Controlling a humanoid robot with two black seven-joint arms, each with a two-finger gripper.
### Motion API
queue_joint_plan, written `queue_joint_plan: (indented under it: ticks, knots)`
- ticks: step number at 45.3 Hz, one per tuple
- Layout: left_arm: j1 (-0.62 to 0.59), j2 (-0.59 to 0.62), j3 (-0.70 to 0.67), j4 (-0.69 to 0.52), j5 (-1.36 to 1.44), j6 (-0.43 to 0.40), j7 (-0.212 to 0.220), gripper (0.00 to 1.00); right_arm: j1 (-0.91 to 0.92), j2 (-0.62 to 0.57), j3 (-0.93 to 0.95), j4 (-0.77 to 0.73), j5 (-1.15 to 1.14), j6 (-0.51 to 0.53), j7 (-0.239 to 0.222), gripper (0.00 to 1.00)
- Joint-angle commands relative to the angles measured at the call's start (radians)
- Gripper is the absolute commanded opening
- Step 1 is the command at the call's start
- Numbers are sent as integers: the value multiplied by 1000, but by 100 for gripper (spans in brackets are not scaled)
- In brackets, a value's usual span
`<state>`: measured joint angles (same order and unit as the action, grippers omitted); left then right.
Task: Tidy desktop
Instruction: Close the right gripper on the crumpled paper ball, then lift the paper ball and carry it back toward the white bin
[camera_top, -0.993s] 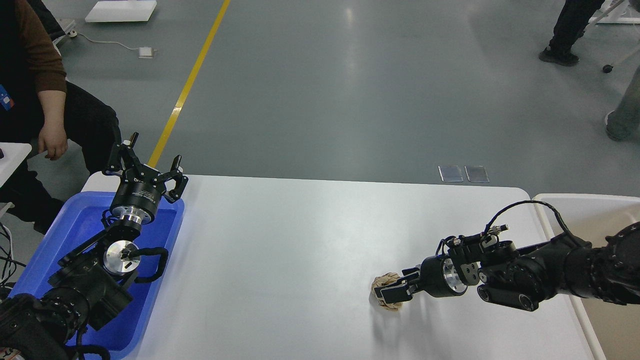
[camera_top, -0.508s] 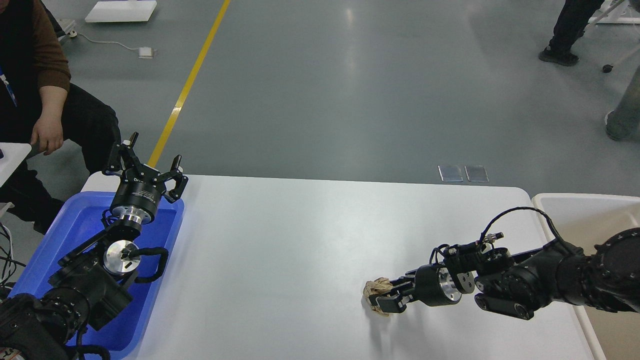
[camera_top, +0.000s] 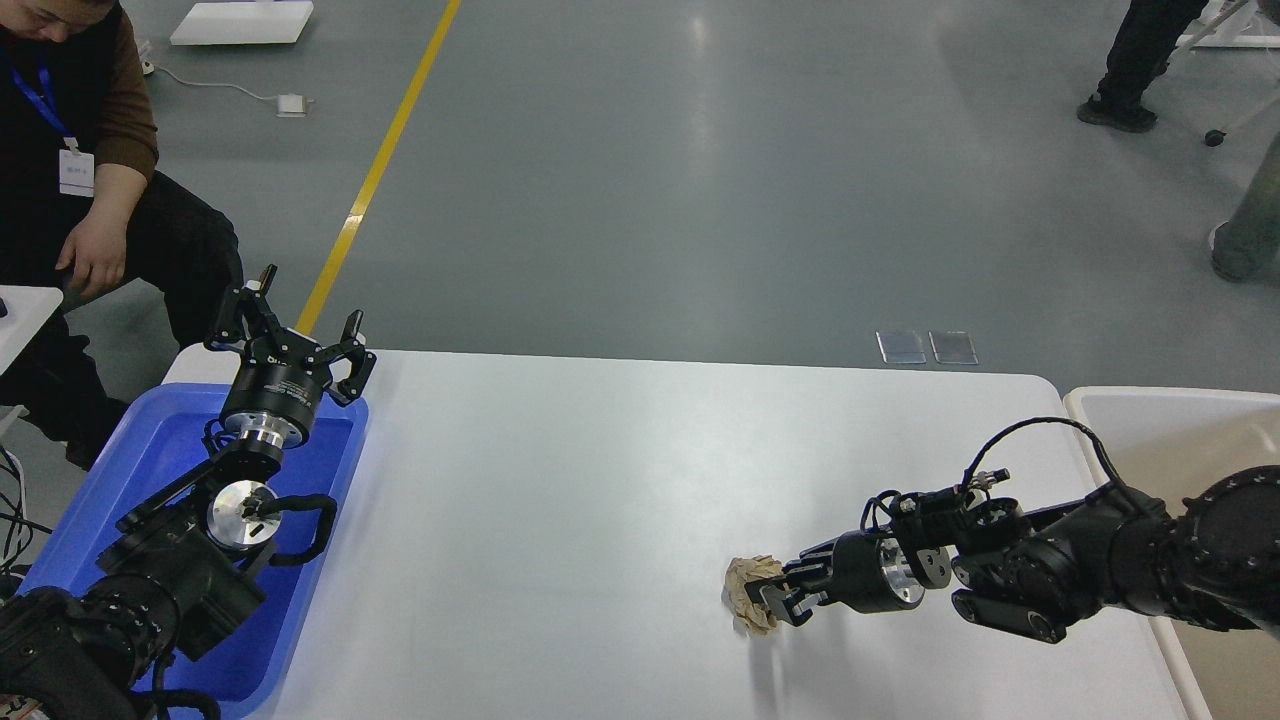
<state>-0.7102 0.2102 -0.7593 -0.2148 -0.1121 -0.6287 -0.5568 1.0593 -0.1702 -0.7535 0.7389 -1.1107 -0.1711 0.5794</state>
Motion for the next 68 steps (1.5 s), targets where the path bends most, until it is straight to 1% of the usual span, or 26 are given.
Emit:
queue_joint_plan:
  ticks: [1,7,13,21,34,38,44,52,59,68]
  knots:
    - [0,0,0,0,-1,0,0,100,27,-34,13,14,60,-4,2,0]
    - [0,0,0,0,0,1,2,100,97,-101,29,88,135,-2,7,0]
    - [0,0,0,0,0,0,0,100,177,-169,92,197,155,1,7,0]
    - [0,0,0,0,0,0,0,100,237,-242,160,286,177,5,7,0]
    - [0,0,0,0,0,0,0,100,263,-370,295,379,213,15,13,0]
    - [0,0,0,0,0,0,0,100,263,-399,335,381,233,19,19,0]
    - [0,0,0,0,0,0,0,100,261,-453,427,381,255,50,40,0]
    - [0,0,0,0,0,0,0,100,255,-511,539,381,331,108,46,0]
    - [0,0,0,0,0,0,0,100,252,-520,576,361,384,110,43,0]
    - [0,0,0,0,0,0,0,100,232,-520,566,147,552,108,39,0]
